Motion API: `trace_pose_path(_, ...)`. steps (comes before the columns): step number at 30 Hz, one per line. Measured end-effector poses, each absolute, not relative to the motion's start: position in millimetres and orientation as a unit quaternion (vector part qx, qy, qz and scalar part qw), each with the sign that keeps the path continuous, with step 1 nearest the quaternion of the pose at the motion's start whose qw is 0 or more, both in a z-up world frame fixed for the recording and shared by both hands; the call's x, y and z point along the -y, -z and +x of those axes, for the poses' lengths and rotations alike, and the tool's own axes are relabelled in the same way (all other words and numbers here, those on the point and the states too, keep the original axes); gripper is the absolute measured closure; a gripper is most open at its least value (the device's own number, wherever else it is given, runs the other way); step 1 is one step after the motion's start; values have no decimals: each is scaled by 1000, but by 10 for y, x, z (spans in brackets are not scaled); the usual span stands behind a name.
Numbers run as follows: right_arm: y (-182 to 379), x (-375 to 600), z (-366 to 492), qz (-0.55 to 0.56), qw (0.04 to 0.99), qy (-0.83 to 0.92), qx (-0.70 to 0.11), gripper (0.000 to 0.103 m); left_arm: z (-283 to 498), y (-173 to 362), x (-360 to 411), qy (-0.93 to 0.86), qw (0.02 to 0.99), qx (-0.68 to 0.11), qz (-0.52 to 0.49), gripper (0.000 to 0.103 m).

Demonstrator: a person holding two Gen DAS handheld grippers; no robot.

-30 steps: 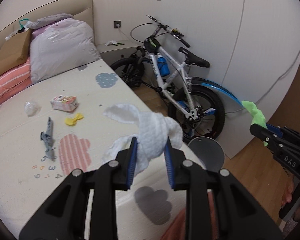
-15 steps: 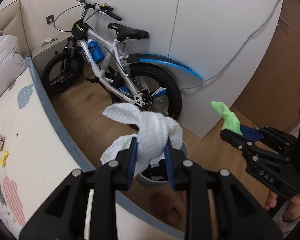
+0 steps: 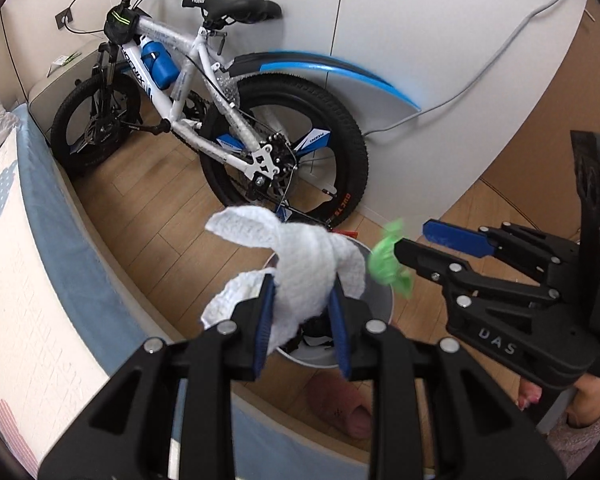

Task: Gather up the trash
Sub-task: 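Open the right tool to drop the green cloth while the left tool drops the tissue into the bin, then move both tools back over the bed toward the grey cloth and yellow bow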

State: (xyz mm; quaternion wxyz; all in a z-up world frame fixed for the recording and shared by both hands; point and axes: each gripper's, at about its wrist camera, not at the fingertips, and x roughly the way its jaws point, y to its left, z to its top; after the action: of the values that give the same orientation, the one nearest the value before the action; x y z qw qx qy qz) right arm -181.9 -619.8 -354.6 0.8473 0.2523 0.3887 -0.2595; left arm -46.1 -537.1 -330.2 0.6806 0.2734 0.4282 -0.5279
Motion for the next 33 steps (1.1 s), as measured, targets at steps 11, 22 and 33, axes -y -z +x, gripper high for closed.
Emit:
trace_pose_path(11,3632,6321,-2070,271,832,291,-386,67,-582,3353,5609,569,643,-431,277,67)
trace_pose_path(22,3616,6444,-2276,282,827,310,-376,67,-738,3445,5800,564,634,-433,305,48)
trace_pose_path(33,3363,6201,-2121,258,840,294,-375,67,-596,3246,5489,543,666,-431,276,43)
